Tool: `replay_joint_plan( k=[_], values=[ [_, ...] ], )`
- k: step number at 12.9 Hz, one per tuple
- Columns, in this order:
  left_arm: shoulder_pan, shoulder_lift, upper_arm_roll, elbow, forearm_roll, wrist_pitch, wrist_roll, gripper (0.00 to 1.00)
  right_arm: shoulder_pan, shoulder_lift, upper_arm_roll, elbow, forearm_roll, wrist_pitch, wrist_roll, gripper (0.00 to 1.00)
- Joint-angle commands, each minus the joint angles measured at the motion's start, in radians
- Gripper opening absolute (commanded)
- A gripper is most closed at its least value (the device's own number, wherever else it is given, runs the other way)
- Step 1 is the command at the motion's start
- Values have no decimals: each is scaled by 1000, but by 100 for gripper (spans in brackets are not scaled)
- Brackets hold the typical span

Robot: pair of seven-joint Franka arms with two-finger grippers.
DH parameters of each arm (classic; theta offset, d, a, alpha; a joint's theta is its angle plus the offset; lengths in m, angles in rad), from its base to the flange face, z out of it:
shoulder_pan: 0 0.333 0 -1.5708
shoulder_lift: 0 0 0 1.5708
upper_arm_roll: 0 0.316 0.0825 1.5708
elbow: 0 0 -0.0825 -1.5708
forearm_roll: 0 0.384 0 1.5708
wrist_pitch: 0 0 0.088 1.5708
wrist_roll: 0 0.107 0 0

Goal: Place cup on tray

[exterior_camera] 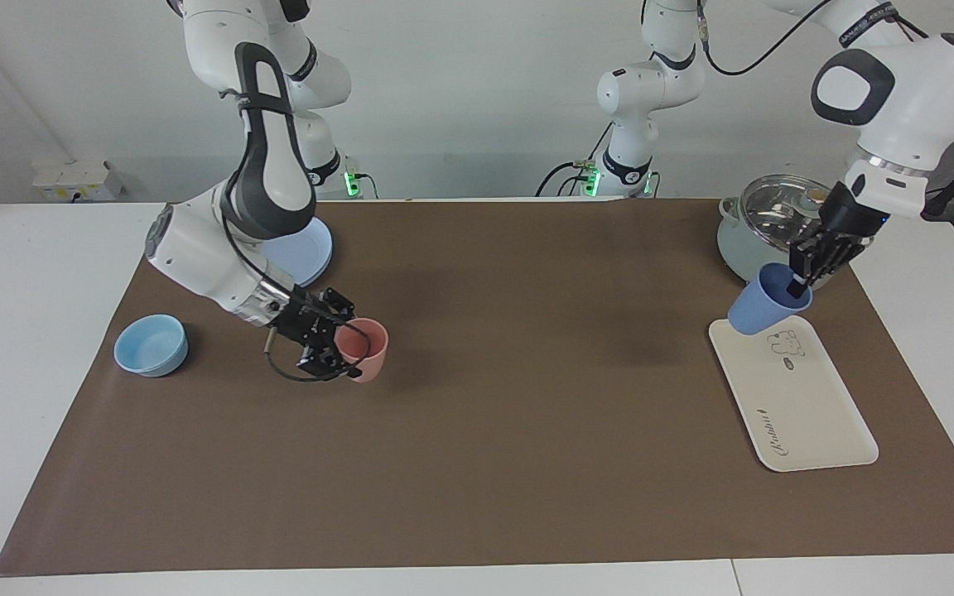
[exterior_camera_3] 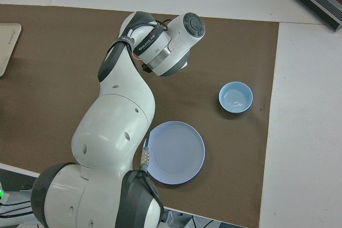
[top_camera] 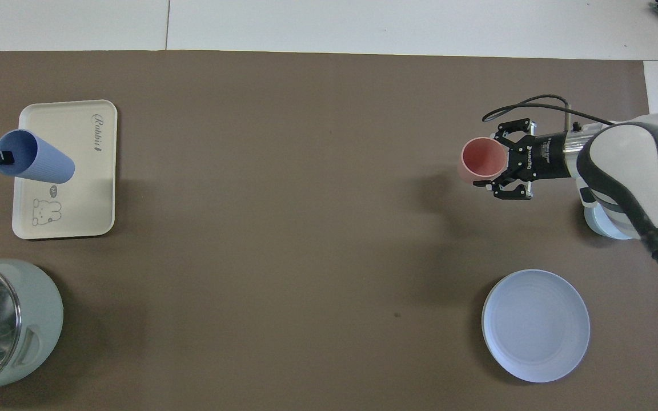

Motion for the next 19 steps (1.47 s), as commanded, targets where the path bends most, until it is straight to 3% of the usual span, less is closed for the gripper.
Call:
replay_joint_plan(
  k=[1, 4, 5, 6, 7, 8, 9, 10, 11, 12, 15, 19],
  values=[
    [30, 38, -14, -62, -62, 132, 115, 0, -94, 12, 15, -19, 29, -6, -72, 0],
    [41, 82, -14, -97, -122, 192, 215, 0, -181, 74, 17, -5, 30, -20, -169, 0],
    [33, 82, -14, -108, -123, 202, 217, 28, -201, 97, 17, 7, 34, -22, -181, 0],
    [30, 78, -14, -121, -122, 220, 218, 89, -206, 105, 17, 4, 47, -20, -190, 0],
    [35, 77, -14, -122, -122, 215, 221, 100, -206, 104, 17, 4, 49, -25, -191, 0],
    [41, 74, -14, -112, -122, 206, 250, 100, -204, 101, 15, -5, 53, -23, -191, 0],
    [43, 54, -13, -96, -119, 188, 282, 100, -203, 99, 14, -6, 55, -20, -194, 35],
    [43, 27, -11, -76, -104, 136, 286, 100, -198, 93, 14, -8, 55, -11, -222, 77],
    [41, -4, -11, -53, -73, 86, 284, 100, -200, 91, 12, -9, 52, -7, -249, 87],
    [35, -26, -11, -40, -11, 43, 281, 100, -203, 91, 12, -13, 43, -3, -253, 93],
    [-3, -92, -17, -33, 158, -65, 269, 100, -221, 73, 5, -13, 14, -2, -304, 96],
    [-121, -199, -20, -51, 274, -255, 105, 100, -241, 64, -5, -3, -205, 0, -529, 99]
  ],
)
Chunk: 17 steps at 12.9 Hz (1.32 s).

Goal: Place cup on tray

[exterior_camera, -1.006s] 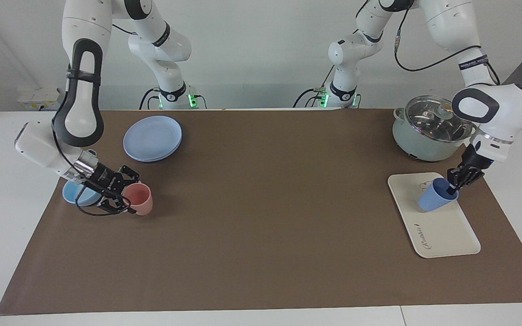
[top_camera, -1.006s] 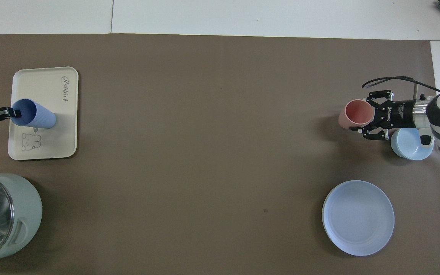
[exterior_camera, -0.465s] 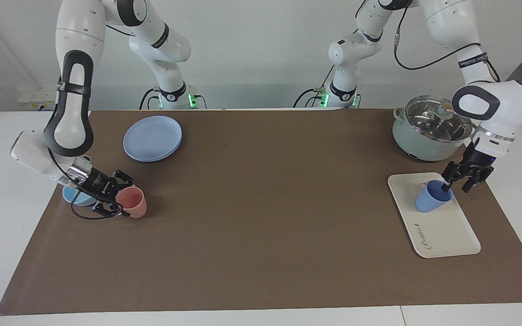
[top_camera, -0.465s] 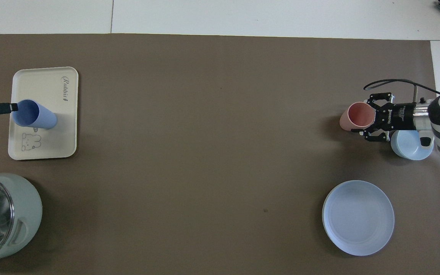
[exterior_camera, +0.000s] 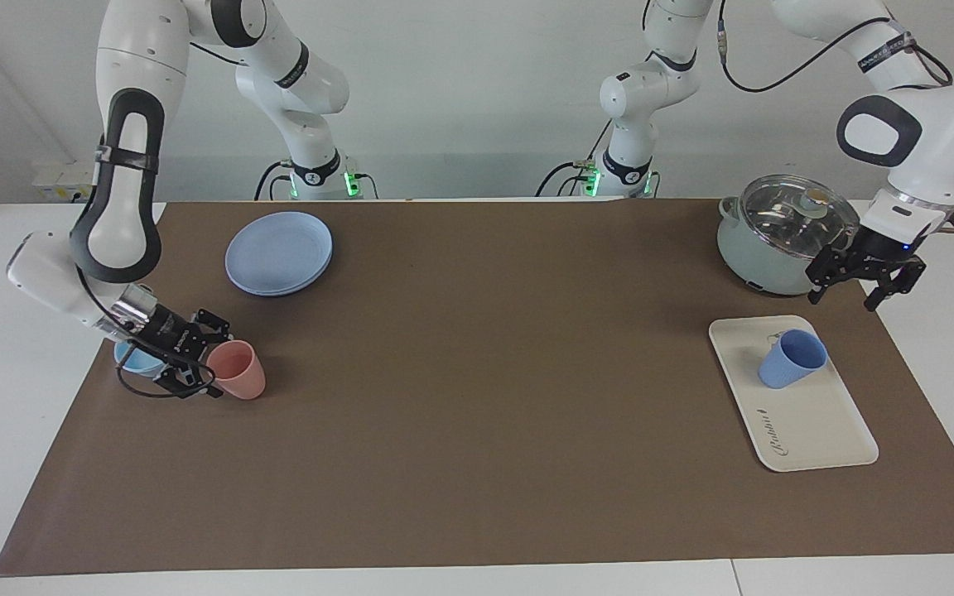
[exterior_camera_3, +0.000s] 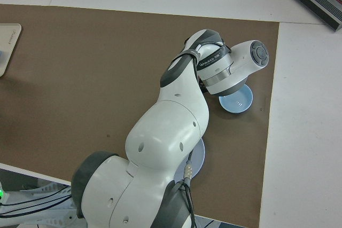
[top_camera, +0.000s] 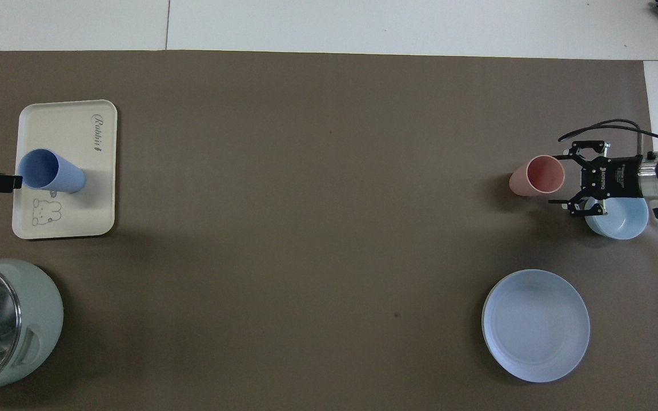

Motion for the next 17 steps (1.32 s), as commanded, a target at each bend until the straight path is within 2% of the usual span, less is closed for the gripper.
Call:
replay_joint_plan(
  k=[1, 5, 9, 11, 13, 16, 17],
  values=[
    [-87, -74, 8, -37, 54, -99, -106, 100, -11, -25, 8, 0, -161, 7, -160, 99],
    [-222, -137, 5, -92, 54, -179, -293, 100, 15, -107, 17, 4, -470, -1, -523, 99],
    [-352, -165, 5, -100, 54, -208, -481, 100, 85, -198, 22, 5, -549, -60, -791, 99],
    [-357, -151, 5, -8, 54, -254, -462, 100, 148, -241, 20, 5, -558, -102, -800, 99],
    [-345, -102, 12, 125, 54, -355, -386, 100, 198, -276, 22, 4, -607, -114, -797, 99],
    [-337, -43, 18, 295, 60, -473, -370, 100, 277, -318, 22, 5, -610, -136, -765, 99],
    [-307, -13, 18, 366, 60, -533, -338, 100, 298, -330, 22, 5, -612, -145, -738, 99]
  ],
)
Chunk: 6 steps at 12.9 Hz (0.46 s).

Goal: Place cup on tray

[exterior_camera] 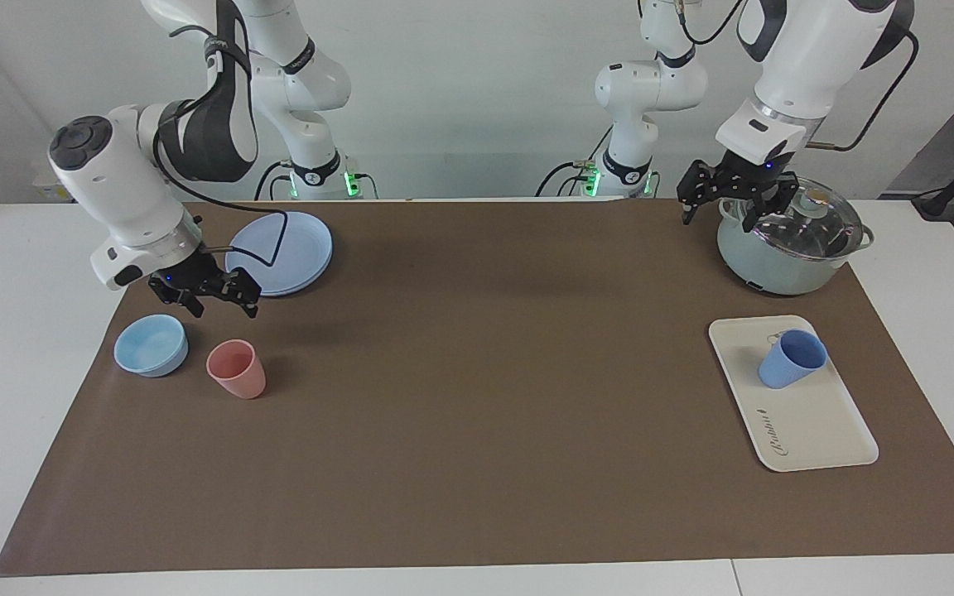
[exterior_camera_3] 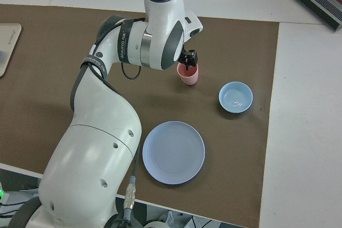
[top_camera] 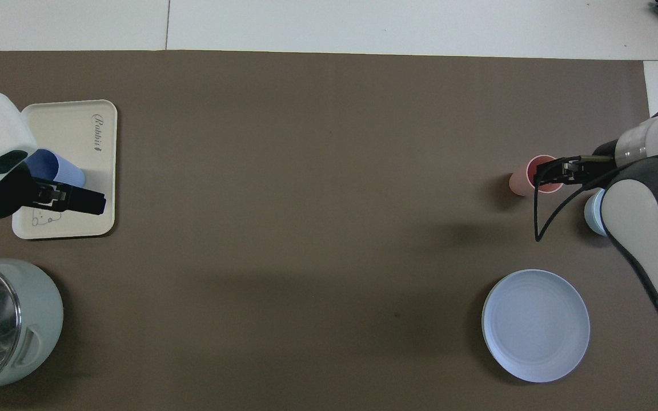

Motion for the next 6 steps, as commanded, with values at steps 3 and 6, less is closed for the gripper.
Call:
replay_joint_plan(
  k=[3, 6],
  values=[
    [81, 99, -3, 172, 19, -83, 77, 100, 95, -39, 0, 45, -119, -63, 69, 99],
    [93, 76, -3, 113, 19, -59, 105, 100, 113, -42, 3, 123, -131, -132, 99, 99]
  ],
)
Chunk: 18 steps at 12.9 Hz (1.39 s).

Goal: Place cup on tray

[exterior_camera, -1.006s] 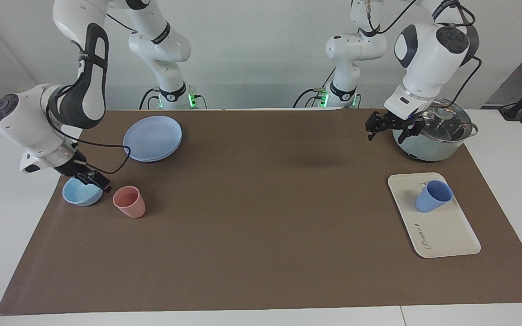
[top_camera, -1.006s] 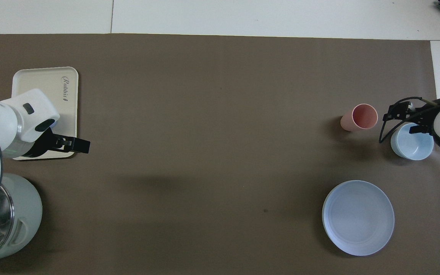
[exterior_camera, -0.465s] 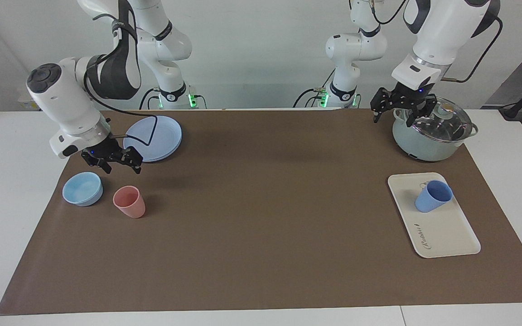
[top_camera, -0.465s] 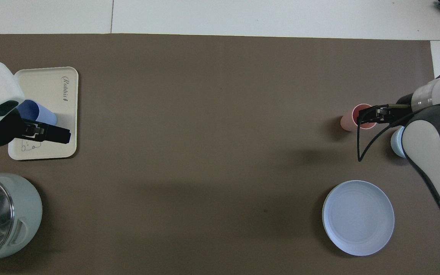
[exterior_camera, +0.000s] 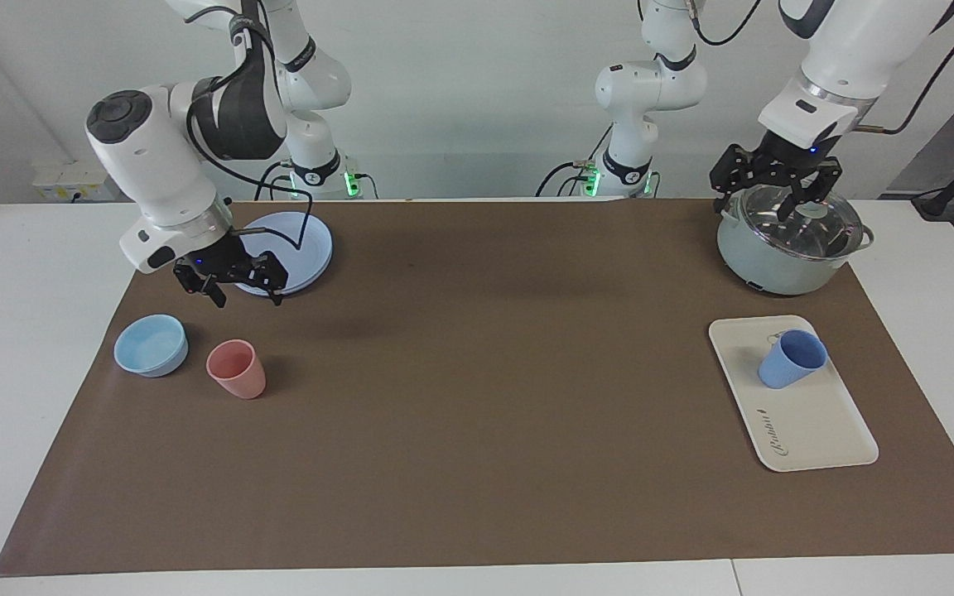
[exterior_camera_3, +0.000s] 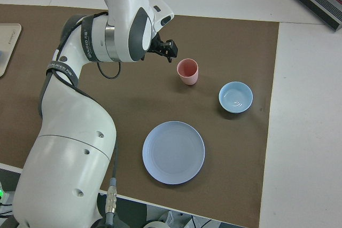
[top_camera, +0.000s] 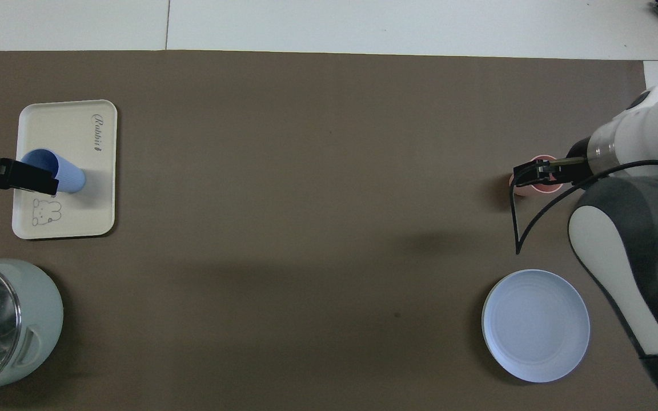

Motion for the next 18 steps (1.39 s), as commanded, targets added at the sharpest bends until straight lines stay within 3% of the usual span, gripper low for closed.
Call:
replay_joint_plan(
  k=[1, 7, 11, 18],
  values=[
    [5, -19, -6, -37, 16, 16, 14, 100, -1, -1, 2, 93, -21, -78, 60, 99],
    [3, -32, -7, -57, 21, 18, 17, 100, -6, -12, 3, 197, -10, -189, 141, 99],
    [5, -32, -7, -52, 21, 1, 10, 100, -9, -91, 5, 147, -12, -287, 183, 99],
    [3, -42, -10, -60, 21, -24, -20, 100, -67, -86, -4, 155, 48, -281, 174, 99]
  ],
)
